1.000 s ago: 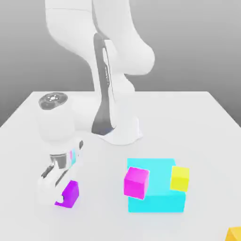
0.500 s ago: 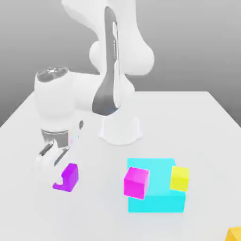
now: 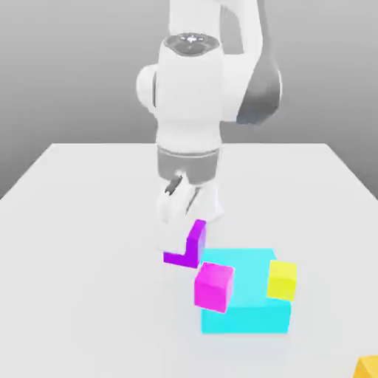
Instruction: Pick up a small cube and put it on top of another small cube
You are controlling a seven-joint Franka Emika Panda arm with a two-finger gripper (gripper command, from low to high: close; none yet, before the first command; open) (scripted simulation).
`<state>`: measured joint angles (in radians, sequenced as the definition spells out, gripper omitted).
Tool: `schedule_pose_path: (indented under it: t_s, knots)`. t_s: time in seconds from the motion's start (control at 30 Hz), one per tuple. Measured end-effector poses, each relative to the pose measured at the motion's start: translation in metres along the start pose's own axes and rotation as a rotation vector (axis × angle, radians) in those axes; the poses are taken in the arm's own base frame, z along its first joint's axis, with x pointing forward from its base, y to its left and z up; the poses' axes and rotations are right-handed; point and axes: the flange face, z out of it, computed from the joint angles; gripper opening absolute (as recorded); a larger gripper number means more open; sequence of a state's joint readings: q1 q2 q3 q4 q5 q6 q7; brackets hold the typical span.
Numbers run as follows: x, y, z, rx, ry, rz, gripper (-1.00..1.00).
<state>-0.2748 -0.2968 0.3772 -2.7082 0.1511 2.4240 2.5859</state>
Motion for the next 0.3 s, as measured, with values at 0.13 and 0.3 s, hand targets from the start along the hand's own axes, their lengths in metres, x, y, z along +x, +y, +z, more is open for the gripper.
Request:
schedule_pose_path:
  t_s: [0.13, 0.3]
  knots:
    - [-0.004, 0.006, 0.033, -0.001, -0.001, -0.001, -1.0]
    - [-0.004, 0.009, 0.053, -0.004, -0.004, -0.003, 1.0]
